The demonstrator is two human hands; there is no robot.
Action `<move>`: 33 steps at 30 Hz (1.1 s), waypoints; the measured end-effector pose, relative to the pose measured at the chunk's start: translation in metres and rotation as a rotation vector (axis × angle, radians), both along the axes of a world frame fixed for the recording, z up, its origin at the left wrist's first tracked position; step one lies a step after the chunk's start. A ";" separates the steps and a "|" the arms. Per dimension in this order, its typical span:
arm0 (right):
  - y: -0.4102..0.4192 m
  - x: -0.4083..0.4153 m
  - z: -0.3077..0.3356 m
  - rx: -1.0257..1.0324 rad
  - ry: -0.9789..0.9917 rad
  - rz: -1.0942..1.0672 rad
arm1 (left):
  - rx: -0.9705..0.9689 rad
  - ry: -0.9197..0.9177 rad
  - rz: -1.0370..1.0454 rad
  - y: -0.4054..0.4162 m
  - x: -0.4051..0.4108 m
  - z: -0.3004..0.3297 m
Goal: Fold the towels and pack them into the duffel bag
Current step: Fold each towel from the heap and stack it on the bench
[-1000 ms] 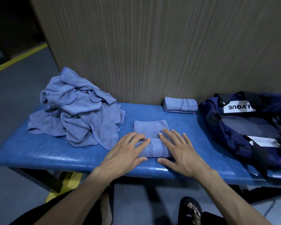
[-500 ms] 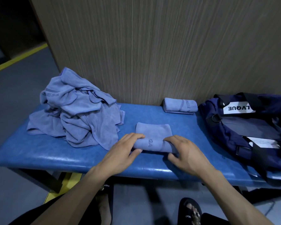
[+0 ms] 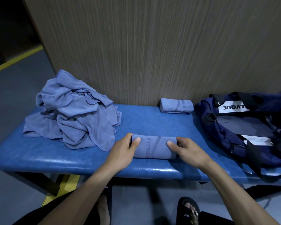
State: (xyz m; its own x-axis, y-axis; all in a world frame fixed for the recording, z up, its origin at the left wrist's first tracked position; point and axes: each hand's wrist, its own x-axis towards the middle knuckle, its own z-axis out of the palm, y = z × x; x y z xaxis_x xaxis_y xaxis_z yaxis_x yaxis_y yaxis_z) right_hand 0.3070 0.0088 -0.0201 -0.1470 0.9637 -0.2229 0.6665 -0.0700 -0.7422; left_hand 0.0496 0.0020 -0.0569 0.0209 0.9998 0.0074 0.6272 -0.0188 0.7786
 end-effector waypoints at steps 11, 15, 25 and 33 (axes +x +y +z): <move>0.015 -0.025 -0.011 0.047 -0.267 -0.283 | 0.006 0.446 0.152 0.016 0.025 0.014; 0.013 -0.031 -0.012 0.090 -0.366 -0.301 | 0.076 0.590 0.099 0.021 0.017 0.012; 0.011 -0.031 -0.012 0.048 -0.322 -0.198 | -0.021 0.427 -0.185 0.034 0.000 0.012; 0.011 -0.020 -0.006 -0.005 -0.151 -0.184 | -0.144 0.368 -0.216 0.030 0.009 0.028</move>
State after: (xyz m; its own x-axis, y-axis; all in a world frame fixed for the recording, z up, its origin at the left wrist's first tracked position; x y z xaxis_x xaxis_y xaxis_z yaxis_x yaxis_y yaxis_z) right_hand 0.2873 0.0196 -0.0258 0.0665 0.9700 -0.2340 0.7455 -0.2042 -0.6345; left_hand 0.0586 0.0323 -0.0292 0.2046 0.9624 -0.1786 0.8566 -0.0877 0.5085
